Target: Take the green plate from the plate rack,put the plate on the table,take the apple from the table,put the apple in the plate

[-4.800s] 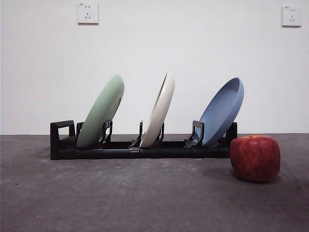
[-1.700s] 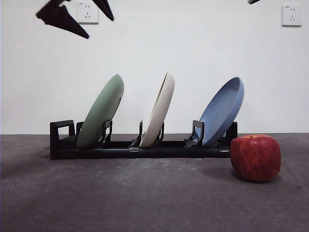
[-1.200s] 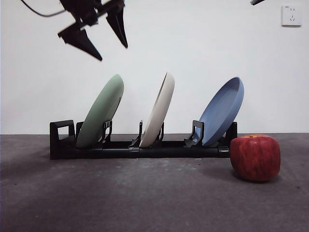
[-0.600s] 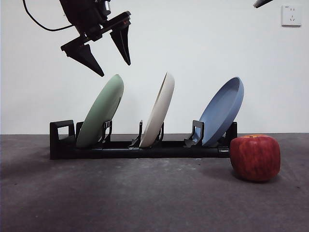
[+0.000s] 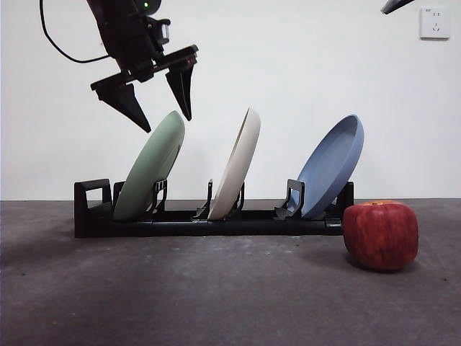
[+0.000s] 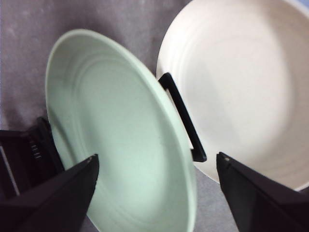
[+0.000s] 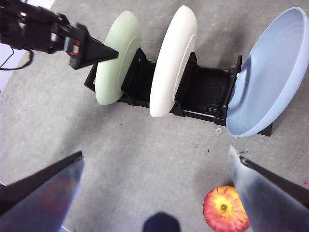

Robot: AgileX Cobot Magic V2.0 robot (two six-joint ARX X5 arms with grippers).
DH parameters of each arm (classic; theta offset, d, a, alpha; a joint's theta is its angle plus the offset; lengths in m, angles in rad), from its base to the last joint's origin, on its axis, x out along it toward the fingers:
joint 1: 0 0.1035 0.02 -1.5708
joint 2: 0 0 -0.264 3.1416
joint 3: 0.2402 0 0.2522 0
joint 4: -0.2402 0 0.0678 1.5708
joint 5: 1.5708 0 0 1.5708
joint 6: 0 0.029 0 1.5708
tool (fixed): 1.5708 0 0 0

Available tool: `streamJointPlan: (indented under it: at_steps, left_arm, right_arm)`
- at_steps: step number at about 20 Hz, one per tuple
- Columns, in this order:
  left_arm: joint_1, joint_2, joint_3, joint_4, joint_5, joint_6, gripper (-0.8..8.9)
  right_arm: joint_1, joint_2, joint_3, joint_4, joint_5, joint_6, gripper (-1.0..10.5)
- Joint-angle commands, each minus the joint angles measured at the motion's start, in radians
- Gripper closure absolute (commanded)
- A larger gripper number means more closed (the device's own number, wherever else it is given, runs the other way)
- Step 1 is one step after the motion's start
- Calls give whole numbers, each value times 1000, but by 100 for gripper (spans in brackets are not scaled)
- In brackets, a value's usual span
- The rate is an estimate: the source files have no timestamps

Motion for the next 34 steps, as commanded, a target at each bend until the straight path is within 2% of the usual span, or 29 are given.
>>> streamJointPlan:
  at_steps: [1, 6, 12, 15, 21, 24, 25, 29, 32, 34]
  left_arm:
    - [-5, 16, 0, 8, 0, 5, 454]
    - [-5, 16, 0, 5, 1, 6, 826]
    - [-11, 8, 18, 5, 39, 15, 822]
    - [-19, 7, 118, -15, 66, 15, 822]
    - [-72, 7, 573, -159, 90, 29, 822]
    - [-119, 7, 830, -323, 39, 80, 822]
    - [-142, 5, 884, -332, 24, 92, 822]
    - [-239, -107, 895, -335, 18, 124, 822]
    - [-343, -189, 855, -337, -74, 155, 822]
    - [-405, -271, 745, -337, -164, 176, 822]
  right_arm:
    - [2, 5, 5, 1, 1, 6, 443]
    - [2, 5, 5, 1, 22, 4, 443]
    - [2, 5, 5, 2, 27, 4, 443]
    - [2, 5, 5, 2, 27, 4, 443]
    - [2, 5, 5, 2, 27, 4, 444]
    - [2, 5, 5, 1, 26, 5, 447]
    - [2, 5, 5, 2, 26, 3, 447]
    - [0, 5, 5, -13, 27, -17, 447]
    - [0, 5, 5, -34, 28, -29, 447]
    - [0, 5, 5, -44, 35, -34, 447]
